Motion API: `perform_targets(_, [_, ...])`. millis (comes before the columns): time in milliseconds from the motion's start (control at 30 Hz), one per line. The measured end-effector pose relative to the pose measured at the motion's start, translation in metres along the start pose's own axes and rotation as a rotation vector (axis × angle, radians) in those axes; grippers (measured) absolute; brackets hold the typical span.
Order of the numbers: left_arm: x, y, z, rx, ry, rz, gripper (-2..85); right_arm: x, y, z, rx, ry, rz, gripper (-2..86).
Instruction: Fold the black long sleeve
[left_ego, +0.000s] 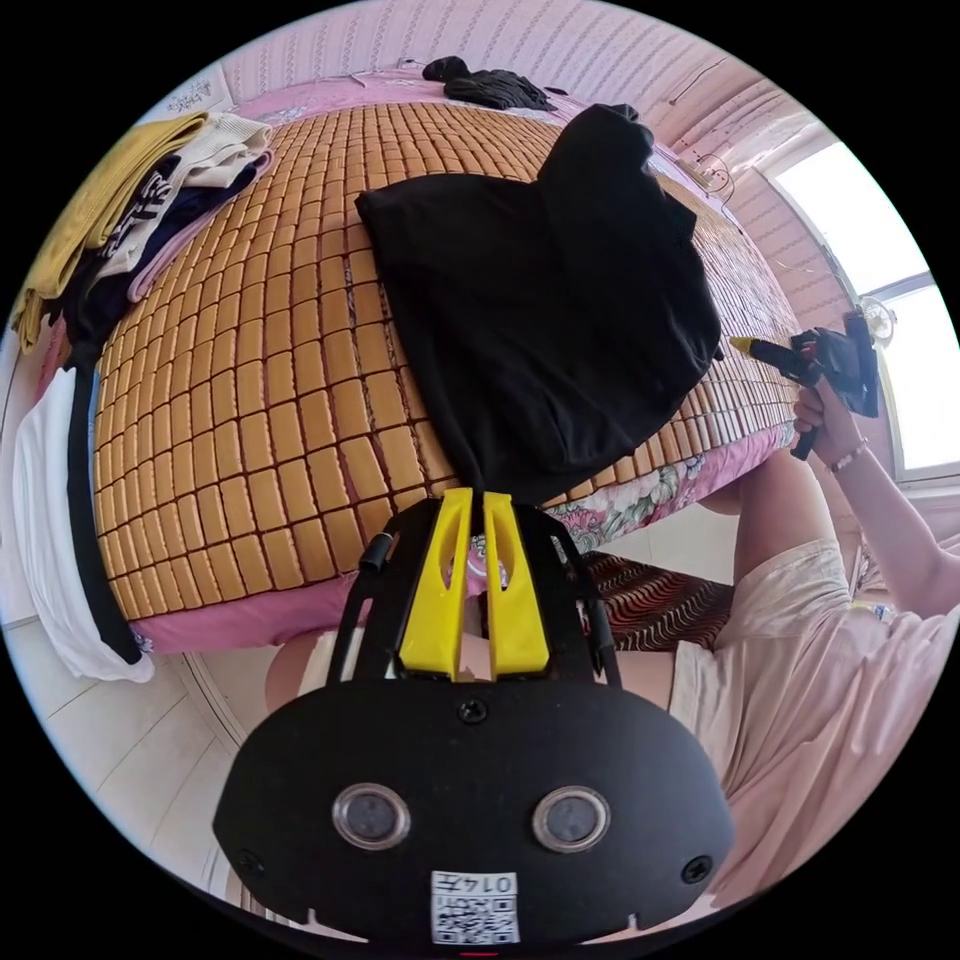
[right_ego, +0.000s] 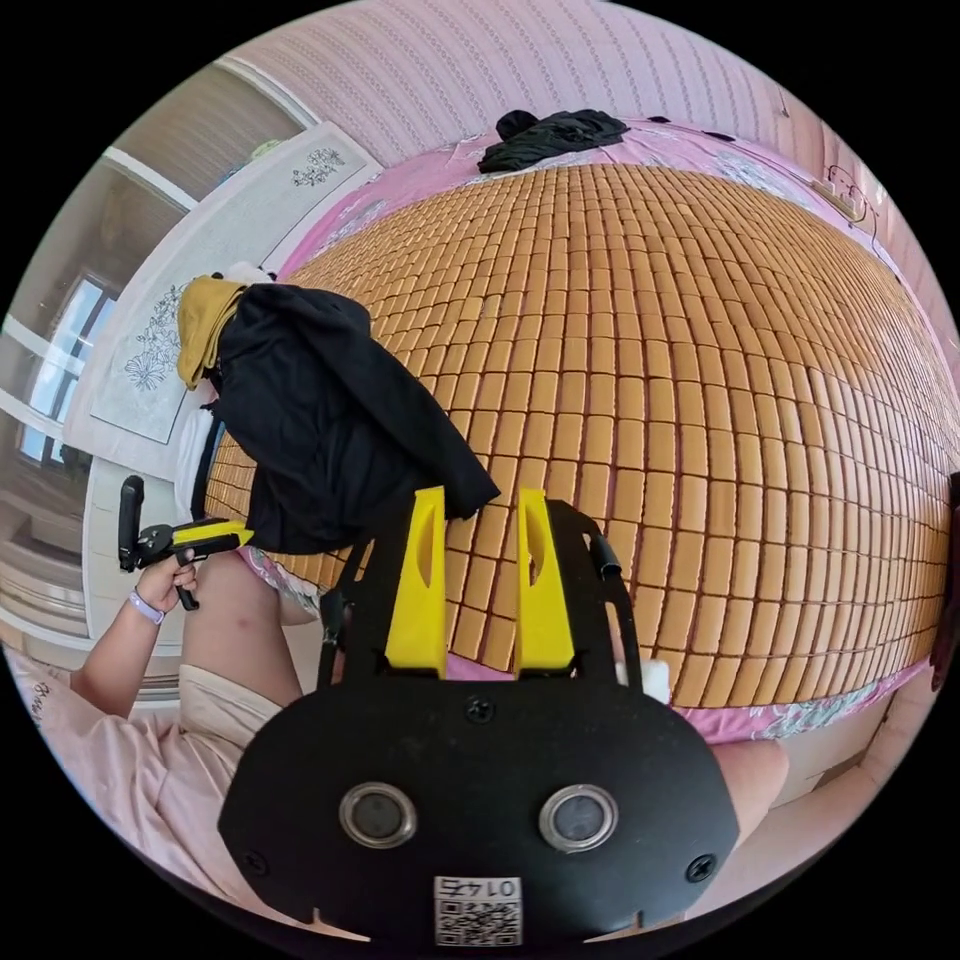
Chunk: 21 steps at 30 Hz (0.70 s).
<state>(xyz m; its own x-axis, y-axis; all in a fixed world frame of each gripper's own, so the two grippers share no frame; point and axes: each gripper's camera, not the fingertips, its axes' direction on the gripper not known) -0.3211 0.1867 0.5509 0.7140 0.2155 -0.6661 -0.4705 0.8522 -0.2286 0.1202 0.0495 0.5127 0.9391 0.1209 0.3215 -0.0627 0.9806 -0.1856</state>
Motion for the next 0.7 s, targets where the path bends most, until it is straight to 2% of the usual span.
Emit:
perform_targets(100, [0.010, 0.007, -0.001, -0.011, -0.018, 0.018, 5.6, -0.008, 0.002, 0.009, -0.101, 0.030, -0.076, 9.9])
perform_targets(167, [0.020, 0.012, -0.004, -0.028, -0.050, 0.039, 5.9, -0.015, 0.009, 0.005, -0.124, 0.097, -0.121, 5.6])
perform_targets(267, [0.025, 0.023, -0.010, -0.026, -0.045, 0.031, 2.0, -0.017, 0.027, -0.018, -0.101, 0.128, -0.160, 1.3])
perform_targets(333, [0.024, 0.035, -0.020, 0.019, 0.008, 0.005, -0.1, -0.011, 0.044, -0.050, -0.046, 0.051, -0.159, 0.5])
perform_targets(533, [0.039, 0.082, -0.111, 0.351, 0.100, 0.014, -0.9, 0.020, 0.080, -0.170, 0.199, -0.325, -0.132, 0.5])
perform_targets(700, [0.064, 0.118, -0.208, 0.654, 0.112, 0.054, -1.0, 0.019, 0.107, -0.266, 0.387, -0.425, -0.185, 0.5])
